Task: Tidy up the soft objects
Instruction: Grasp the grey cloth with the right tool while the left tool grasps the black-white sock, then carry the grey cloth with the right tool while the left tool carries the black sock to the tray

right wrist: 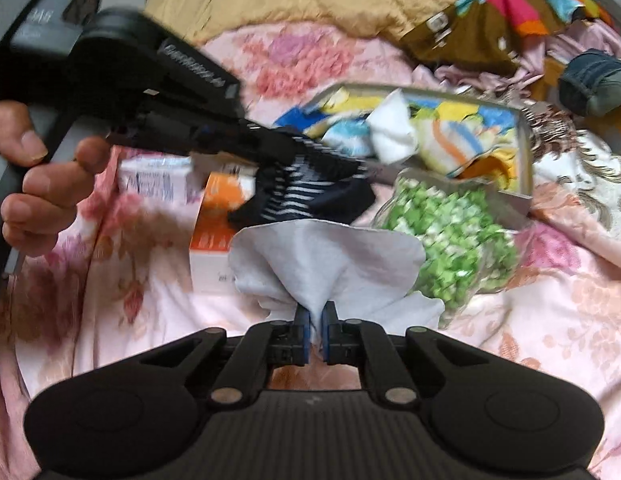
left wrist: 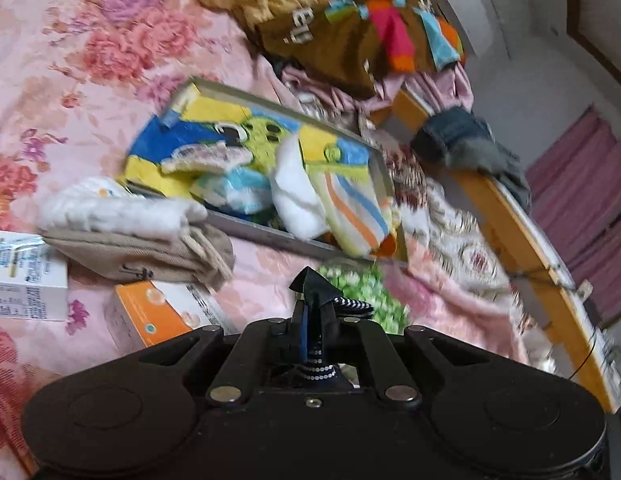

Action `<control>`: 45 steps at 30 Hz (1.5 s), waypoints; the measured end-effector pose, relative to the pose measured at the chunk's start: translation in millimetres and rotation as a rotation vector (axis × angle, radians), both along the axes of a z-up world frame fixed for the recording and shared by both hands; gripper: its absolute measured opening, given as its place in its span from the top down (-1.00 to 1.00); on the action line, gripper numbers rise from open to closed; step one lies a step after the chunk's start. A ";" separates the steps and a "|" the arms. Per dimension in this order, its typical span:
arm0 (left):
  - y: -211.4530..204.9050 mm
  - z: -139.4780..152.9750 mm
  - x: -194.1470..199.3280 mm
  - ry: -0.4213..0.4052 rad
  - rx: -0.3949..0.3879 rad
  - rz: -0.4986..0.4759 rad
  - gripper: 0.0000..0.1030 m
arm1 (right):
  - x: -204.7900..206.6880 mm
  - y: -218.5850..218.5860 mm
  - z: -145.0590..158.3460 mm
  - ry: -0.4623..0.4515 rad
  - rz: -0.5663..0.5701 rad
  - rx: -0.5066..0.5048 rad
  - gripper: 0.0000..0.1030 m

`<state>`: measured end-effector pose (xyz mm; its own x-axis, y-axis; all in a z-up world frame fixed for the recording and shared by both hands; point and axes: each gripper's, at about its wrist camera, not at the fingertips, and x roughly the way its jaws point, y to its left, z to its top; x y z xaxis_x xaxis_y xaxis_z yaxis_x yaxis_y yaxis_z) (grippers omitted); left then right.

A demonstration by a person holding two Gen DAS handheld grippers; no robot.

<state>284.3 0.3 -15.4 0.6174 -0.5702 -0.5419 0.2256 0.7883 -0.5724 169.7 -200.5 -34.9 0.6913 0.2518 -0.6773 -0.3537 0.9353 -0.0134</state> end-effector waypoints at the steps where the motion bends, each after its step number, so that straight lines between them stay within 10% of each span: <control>1: 3.9 2.5 -1.1 -0.007 -0.013 0.013 0.90 | -0.9 -3.2 3.2 -0.006 -0.013 0.016 0.88; 23: 11.1 46.7 21.5 -0.258 -0.020 0.091 0.89 | 23.6 -38.4 40.1 -0.238 -0.156 0.154 0.87; 37: 35.3 23.5 98.7 -0.307 0.024 0.181 0.89 | 147.4 0.4 48.5 -0.341 -0.200 0.250 0.87; 45: 32.5 -3.8 128.5 -0.312 0.196 0.219 0.89 | 199.8 14.3 30.6 -0.284 -0.219 0.298 0.87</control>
<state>412.8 32.8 -19.2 0.8640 -0.3123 -0.3949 0.1794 0.9239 -0.3380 369.5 -186.2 -4.3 0.8972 0.2344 -0.3743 -0.1690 0.9653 0.1992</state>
